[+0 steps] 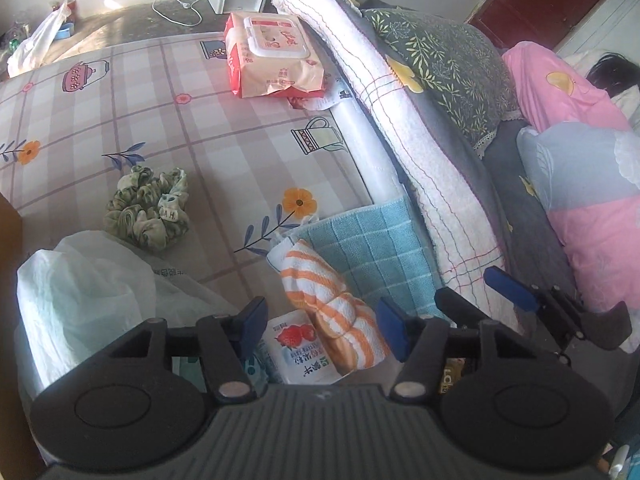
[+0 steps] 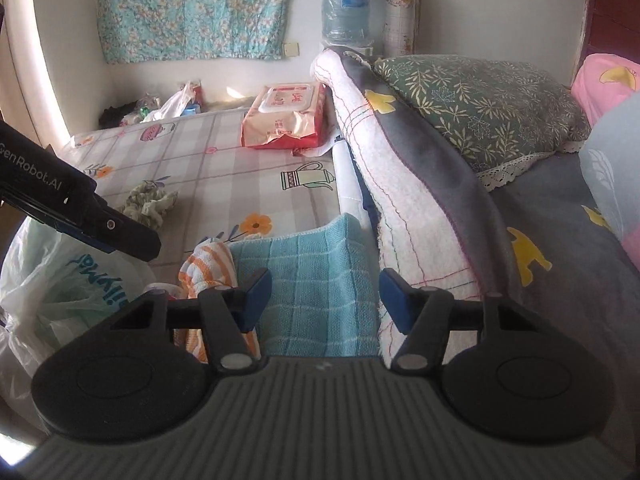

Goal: Organize soft objects
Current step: 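Reach the right tool back to the blue towel and grasp its edge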

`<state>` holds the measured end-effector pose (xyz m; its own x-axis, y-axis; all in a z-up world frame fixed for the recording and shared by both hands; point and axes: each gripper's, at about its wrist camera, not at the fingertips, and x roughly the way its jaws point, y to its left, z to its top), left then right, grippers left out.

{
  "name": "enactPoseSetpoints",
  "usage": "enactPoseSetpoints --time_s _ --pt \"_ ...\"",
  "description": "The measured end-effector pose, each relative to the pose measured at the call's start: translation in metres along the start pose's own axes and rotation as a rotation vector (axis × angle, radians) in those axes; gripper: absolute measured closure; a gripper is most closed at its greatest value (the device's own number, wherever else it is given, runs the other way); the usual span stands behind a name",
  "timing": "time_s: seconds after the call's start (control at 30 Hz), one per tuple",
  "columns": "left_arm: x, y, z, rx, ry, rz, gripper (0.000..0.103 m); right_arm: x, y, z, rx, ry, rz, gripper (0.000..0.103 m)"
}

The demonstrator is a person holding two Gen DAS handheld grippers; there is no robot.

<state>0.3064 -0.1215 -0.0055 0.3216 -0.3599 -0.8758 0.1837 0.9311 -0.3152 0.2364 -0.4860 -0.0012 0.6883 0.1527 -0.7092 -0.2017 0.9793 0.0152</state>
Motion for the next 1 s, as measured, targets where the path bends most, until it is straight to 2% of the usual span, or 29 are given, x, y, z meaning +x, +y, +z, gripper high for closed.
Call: enactPoseSetpoints --time_s 0.07,0.17,0.27,0.4,0.43,0.47,0.53,0.67,0.87,1.0 --pt "0.019 -0.006 0.003 0.025 0.024 0.014 0.057 0.024 -0.003 0.006 -0.039 0.046 -0.004 0.052" --pt "0.040 -0.009 0.007 0.063 0.035 0.038 0.064 0.053 -0.001 0.010 -0.077 0.111 -0.003 0.053" --pt "0.053 -0.007 0.009 0.107 0.031 0.059 0.064 0.073 0.000 0.011 -0.102 0.148 -0.020 0.053" --pt "0.057 0.004 0.011 0.082 0.043 0.037 0.063 0.089 0.001 0.007 -0.128 0.192 -0.020 0.054" --pt "0.057 0.006 0.011 0.079 0.046 0.033 0.063 0.089 0.002 0.007 -0.135 0.191 -0.021 0.056" --pt "0.057 0.007 0.011 0.079 0.048 0.033 0.063 0.088 0.003 0.008 -0.147 0.192 -0.026 0.061" --pt "0.056 0.008 0.009 0.083 0.044 0.035 0.062 0.085 0.004 0.009 -0.158 0.195 -0.053 0.094" --pt "0.054 0.013 0.006 0.061 0.040 0.034 0.061 0.071 -0.003 0.009 -0.111 0.168 -0.037 0.098" --pt "0.049 0.018 0.002 0.037 0.037 0.067 0.061 0.018 0.002 0.019 -0.096 0.035 -0.025 0.099" --pt "0.044 0.024 -0.003 -0.004 0.036 0.069 0.061 -0.012 0.006 0.027 -0.087 -0.023 -0.001 0.100"
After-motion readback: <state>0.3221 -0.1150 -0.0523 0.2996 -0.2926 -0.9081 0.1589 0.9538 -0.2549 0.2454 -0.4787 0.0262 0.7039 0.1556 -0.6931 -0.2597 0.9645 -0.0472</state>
